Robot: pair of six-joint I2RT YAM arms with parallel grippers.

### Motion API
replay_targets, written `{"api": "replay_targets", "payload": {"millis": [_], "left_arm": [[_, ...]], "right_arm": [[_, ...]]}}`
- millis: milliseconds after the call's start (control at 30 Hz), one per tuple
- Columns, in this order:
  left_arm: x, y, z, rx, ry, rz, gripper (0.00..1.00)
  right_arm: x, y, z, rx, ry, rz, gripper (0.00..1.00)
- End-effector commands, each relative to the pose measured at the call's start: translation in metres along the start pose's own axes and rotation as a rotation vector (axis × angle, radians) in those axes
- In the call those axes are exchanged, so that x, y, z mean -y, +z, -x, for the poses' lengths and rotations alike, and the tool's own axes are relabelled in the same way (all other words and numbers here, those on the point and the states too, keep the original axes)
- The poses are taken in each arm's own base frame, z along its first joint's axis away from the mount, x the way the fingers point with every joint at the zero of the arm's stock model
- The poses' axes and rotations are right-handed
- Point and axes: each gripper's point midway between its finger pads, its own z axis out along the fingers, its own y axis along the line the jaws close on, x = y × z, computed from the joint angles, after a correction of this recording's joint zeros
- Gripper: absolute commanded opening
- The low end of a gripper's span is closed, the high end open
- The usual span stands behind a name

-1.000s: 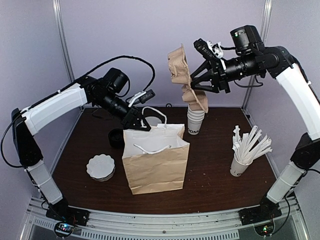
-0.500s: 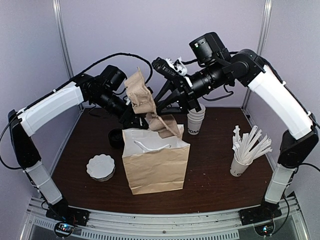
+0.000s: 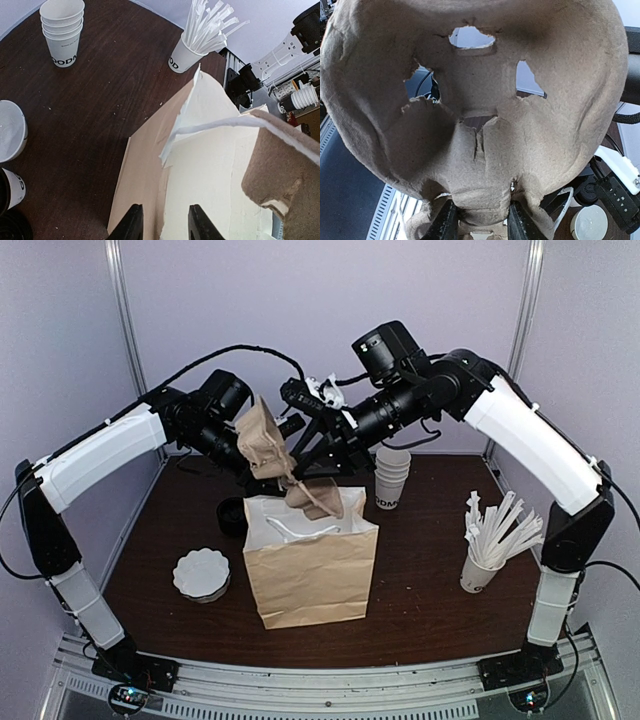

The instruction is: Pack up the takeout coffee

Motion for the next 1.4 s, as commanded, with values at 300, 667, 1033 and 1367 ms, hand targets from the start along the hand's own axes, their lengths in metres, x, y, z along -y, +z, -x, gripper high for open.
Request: {"api": "replay_targets", "payload": {"millis": [300, 667, 1033, 1367], "left_arm": [[0.003, -0.004, 0.001, 0.008, 0.042, 0.007, 0.33], [0.005, -0.006, 0.0, 0.002, 0.065, 0.005, 0.33], [0.004, -0.005, -0.006, -0.013, 0.062, 0.012, 0.3], [0.0, -0.016, -0.024, -0.063, 0.014, 0.084, 0.45]], "right_arm": [[0.0, 0.02, -0.026, -0.052, -0.016, 0.026, 0.32], [-0.014, 0.008, -0.056, -0.162, -0.017, 0.002, 0.32], [-0.008, 0.008, -0.074, -0.278, -0.011, -0.071, 0.31], [0.002, 0.007, -0.089, -0.378, -0.002, -0.158, 0.3]]}}
